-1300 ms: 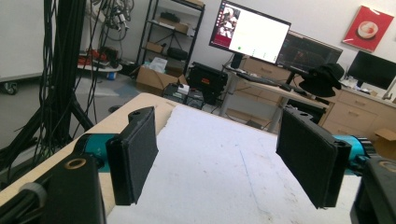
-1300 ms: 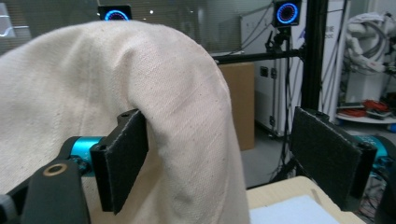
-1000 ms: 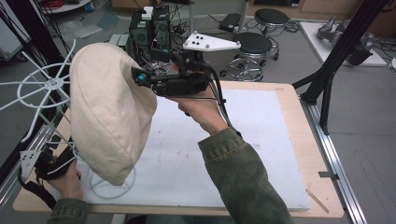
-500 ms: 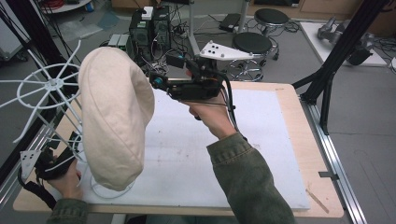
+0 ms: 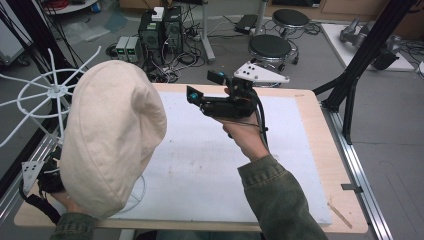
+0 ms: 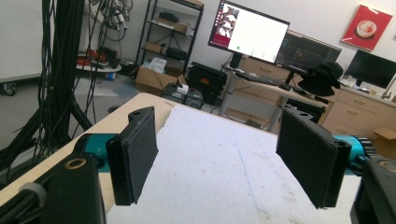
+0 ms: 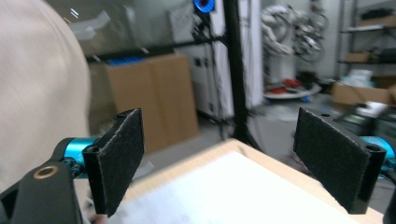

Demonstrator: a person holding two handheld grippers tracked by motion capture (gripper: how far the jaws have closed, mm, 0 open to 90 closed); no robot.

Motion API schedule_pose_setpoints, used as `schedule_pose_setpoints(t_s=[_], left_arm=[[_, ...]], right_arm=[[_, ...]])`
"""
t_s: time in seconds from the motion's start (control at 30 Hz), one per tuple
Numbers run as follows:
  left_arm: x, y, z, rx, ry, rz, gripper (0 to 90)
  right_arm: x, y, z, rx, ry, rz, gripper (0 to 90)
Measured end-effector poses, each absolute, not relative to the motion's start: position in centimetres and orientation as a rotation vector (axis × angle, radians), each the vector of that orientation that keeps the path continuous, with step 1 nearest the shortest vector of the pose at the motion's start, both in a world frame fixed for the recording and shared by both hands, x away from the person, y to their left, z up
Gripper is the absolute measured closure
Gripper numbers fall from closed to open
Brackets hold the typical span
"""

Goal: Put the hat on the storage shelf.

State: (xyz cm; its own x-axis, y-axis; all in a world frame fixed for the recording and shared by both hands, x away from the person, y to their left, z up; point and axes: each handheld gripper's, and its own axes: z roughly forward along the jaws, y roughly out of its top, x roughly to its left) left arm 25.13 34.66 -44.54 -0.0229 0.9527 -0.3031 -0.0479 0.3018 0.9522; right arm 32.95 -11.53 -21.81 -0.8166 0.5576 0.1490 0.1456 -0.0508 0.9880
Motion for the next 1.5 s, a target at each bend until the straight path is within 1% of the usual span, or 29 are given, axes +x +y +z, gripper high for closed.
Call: schedule_pose_setpoints(t_s=[0.17, 0.3, 1.07, 1.5], left_arm=[[25.0, 34.7, -44.5, 0.93, 1.332, 1.022, 29.0], [24.9, 34.6, -44.5, 0.918, 1.328, 1.024, 28.9], [24.9, 34.4, -44.4, 0.916, 1.33, 1.024, 28.9], [24.5, 34.5, -44.4, 0.907, 1.336, 1.024, 28.9]], right_arm=[[32.4, -12.3, -22.9, 0.797, 1.901, 1.864, 12.0], [32.1, -13.0, -23.7, 0.836, 1.909, 1.81, 11.1], [30.0, -20.6, -29.5, 1.06, 1.708, 1.586, 11.0], [28.9, -22.6, -32.2, 1.155, 1.611, 1.425, 10.6]])
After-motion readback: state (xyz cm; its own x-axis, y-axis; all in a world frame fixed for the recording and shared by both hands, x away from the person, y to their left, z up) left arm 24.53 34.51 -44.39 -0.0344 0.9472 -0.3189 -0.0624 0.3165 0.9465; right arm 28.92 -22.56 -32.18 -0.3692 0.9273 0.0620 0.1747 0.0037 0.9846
